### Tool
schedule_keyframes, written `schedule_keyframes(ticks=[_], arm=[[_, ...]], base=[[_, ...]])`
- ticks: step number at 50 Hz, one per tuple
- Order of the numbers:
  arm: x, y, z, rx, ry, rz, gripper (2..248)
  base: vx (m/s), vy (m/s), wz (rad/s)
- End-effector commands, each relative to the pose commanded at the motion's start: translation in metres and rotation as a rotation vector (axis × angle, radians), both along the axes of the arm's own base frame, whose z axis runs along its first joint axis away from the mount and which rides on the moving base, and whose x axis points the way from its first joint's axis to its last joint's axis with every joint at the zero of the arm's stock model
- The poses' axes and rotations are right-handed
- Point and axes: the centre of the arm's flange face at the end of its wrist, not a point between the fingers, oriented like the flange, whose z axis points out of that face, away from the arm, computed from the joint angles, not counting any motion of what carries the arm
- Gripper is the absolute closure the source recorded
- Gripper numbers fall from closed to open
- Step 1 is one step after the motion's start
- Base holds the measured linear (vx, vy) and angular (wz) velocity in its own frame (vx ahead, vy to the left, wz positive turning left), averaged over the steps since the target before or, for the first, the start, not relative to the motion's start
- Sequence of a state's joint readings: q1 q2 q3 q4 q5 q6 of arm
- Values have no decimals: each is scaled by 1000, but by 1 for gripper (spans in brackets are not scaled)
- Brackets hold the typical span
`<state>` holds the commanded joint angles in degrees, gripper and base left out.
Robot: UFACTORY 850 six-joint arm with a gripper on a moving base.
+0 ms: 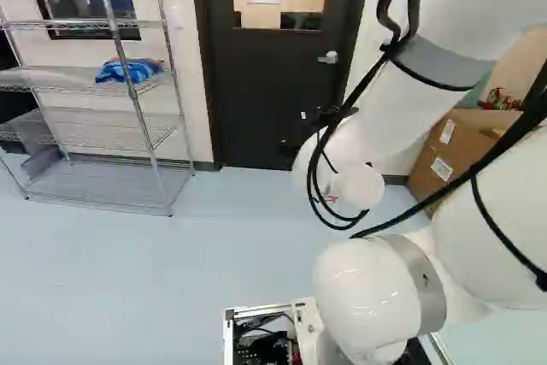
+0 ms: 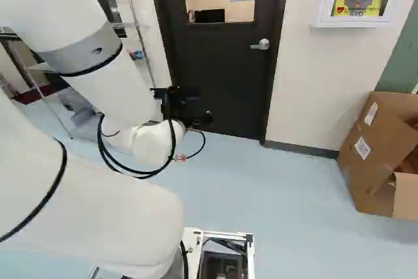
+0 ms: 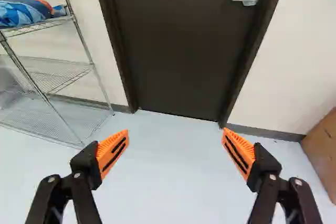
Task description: Open the door and move inside
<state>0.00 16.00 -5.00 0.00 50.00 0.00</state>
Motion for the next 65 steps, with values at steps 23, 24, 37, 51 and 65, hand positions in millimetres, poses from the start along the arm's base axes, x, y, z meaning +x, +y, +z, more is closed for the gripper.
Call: schedule_keyframes(ticks=[23, 24, 37, 51, 65], arm=[[0, 0, 0, 0, 0, 0, 3], [0, 0, 0, 0, 0, 0, 3], [0, 0, 0, 0, 0, 0, 3], [0, 0, 0, 0, 0, 0, 3], [0, 0, 0, 0, 0, 0, 3]], base=[[0, 0, 0], [0, 0, 0], [0, 0, 0], [26, 4, -7], [62, 1, -4]])
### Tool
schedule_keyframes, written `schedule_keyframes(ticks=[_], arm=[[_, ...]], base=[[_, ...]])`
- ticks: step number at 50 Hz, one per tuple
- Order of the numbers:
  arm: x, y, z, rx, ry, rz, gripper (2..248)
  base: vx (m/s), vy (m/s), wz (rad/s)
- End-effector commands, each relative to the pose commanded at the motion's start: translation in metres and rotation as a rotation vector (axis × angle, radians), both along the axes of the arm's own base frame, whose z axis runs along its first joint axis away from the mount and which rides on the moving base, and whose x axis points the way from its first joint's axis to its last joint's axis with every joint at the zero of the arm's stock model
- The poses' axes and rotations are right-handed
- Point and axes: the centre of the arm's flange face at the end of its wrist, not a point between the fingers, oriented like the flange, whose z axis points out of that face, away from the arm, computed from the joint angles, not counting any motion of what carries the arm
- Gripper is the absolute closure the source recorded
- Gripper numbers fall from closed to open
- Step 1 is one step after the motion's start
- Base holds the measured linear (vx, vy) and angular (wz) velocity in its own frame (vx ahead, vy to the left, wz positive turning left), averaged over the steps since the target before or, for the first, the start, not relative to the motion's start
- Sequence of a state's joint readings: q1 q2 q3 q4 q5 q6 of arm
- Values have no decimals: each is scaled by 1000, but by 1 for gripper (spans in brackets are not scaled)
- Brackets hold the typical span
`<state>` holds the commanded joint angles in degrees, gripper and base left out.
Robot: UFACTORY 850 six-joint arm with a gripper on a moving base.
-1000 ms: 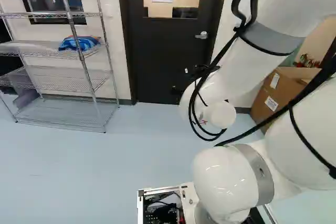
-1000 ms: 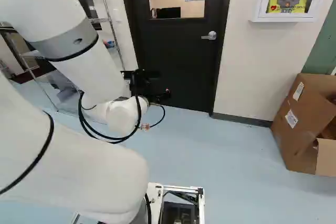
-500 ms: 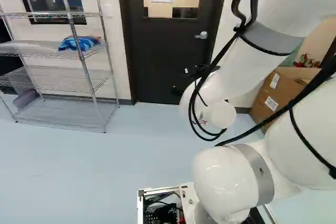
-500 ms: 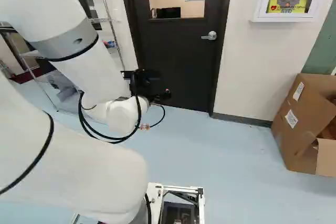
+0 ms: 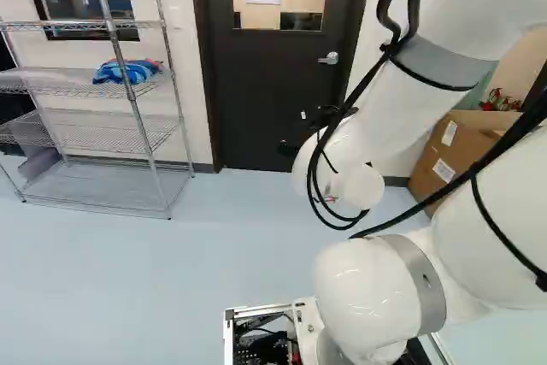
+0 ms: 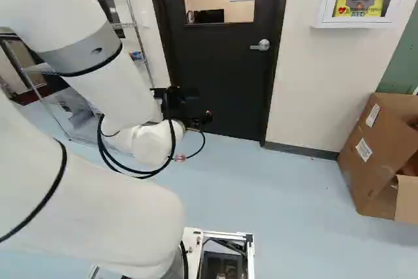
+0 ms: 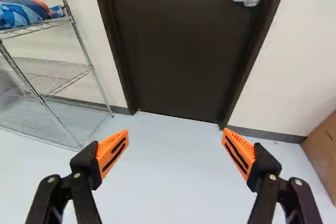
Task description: Open the door and move inside
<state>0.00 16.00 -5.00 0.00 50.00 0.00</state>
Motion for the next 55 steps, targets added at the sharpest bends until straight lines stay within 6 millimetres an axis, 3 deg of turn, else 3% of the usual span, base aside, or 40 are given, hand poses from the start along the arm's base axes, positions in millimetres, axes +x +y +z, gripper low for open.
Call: schedule_keyframes(ticks=[55], arm=[[0, 0, 0, 0, 0, 0, 3]], base=[[128, 5, -9]])
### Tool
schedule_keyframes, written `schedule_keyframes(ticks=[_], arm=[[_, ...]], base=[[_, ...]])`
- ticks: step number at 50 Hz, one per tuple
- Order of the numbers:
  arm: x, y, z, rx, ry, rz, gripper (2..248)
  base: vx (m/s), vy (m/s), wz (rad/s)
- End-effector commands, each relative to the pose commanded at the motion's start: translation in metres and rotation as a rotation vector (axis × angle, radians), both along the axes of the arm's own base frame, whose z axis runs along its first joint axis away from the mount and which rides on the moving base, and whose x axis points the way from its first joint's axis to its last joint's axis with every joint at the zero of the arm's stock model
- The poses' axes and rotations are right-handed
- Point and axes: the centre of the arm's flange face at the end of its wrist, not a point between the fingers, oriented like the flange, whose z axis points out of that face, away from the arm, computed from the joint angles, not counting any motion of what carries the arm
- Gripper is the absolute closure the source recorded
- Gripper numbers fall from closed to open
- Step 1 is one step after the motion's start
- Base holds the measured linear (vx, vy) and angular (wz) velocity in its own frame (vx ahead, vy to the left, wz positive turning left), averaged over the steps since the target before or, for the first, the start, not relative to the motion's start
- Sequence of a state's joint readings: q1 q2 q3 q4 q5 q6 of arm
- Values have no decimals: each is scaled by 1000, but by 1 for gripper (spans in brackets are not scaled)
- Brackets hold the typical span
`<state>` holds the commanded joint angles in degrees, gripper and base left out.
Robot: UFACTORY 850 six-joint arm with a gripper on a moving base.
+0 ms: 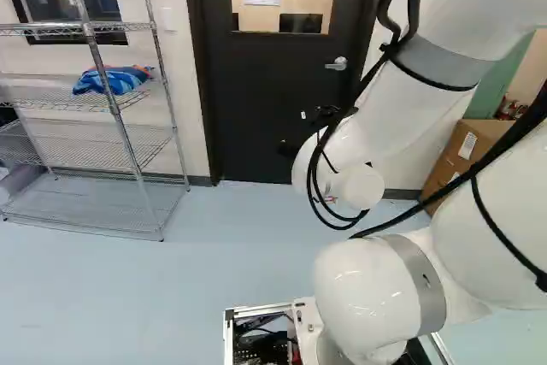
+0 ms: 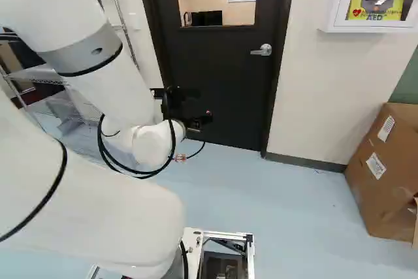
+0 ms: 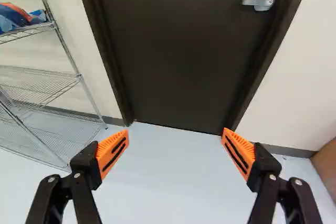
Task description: Open the door and move inside
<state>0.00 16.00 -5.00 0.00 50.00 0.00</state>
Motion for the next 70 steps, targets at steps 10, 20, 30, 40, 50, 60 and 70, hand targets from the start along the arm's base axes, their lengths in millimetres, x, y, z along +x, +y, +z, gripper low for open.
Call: schedule_keyframes(ticks=[10, 20, 30, 40, 50, 60, 70], arm=[[0, 0, 0, 0, 0, 0, 3], [0, 0, 0, 0, 0, 0, 3], [0, 0, 0, 0, 0, 0, 3], [0, 0, 0, 0, 0, 0, 3], [0, 0, 0, 0, 0, 0, 3], [0, 0, 0, 0, 0, 0, 3], [0, 0, 0, 0, 0, 0, 3]], base=[[150, -9, -75], [160, -36, -221], [187, -24, -257], [203, 12, -268], [209, 25, -270], [209, 25, -252], [211, 42, -222]])
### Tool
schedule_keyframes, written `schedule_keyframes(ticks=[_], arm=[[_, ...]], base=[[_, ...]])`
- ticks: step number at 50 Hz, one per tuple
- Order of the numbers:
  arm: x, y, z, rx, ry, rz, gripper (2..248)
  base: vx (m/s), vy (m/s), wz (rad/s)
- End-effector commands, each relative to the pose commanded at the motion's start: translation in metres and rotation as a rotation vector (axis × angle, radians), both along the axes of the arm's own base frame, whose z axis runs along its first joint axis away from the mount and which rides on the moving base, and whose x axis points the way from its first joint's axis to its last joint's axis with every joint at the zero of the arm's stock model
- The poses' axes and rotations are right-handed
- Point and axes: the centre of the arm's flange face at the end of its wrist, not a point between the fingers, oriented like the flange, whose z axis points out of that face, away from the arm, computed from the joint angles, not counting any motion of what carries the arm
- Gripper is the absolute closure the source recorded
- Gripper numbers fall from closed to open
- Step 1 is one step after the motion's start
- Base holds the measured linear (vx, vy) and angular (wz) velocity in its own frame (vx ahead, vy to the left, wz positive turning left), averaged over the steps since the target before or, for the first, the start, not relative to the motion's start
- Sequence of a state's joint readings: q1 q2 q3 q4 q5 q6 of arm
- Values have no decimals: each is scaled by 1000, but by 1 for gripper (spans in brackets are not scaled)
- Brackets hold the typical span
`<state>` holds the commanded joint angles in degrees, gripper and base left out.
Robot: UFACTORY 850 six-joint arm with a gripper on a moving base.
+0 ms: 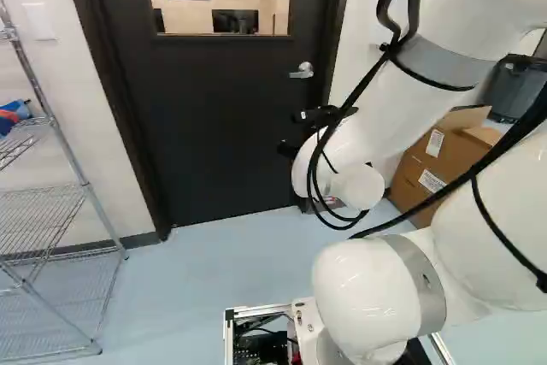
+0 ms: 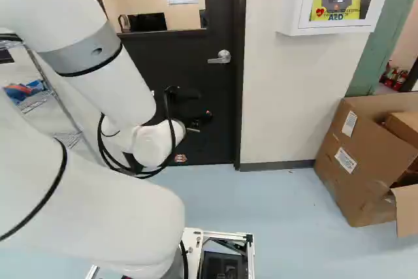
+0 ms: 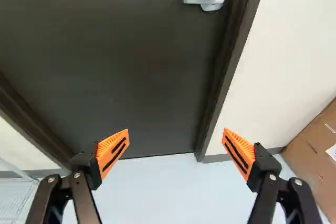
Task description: Open the door and move inside
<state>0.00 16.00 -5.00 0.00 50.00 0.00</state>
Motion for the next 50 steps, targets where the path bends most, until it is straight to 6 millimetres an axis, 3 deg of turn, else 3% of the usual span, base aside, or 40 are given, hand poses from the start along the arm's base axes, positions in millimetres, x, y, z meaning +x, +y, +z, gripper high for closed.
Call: schedule_keyframes(ticks=[25, 50], arm=[[0, 0, 0, 0, 0, 0, 3], [3, 0, 0, 0, 1, 0, 3]], base=[[207, 102, -50], [96, 7, -14]])
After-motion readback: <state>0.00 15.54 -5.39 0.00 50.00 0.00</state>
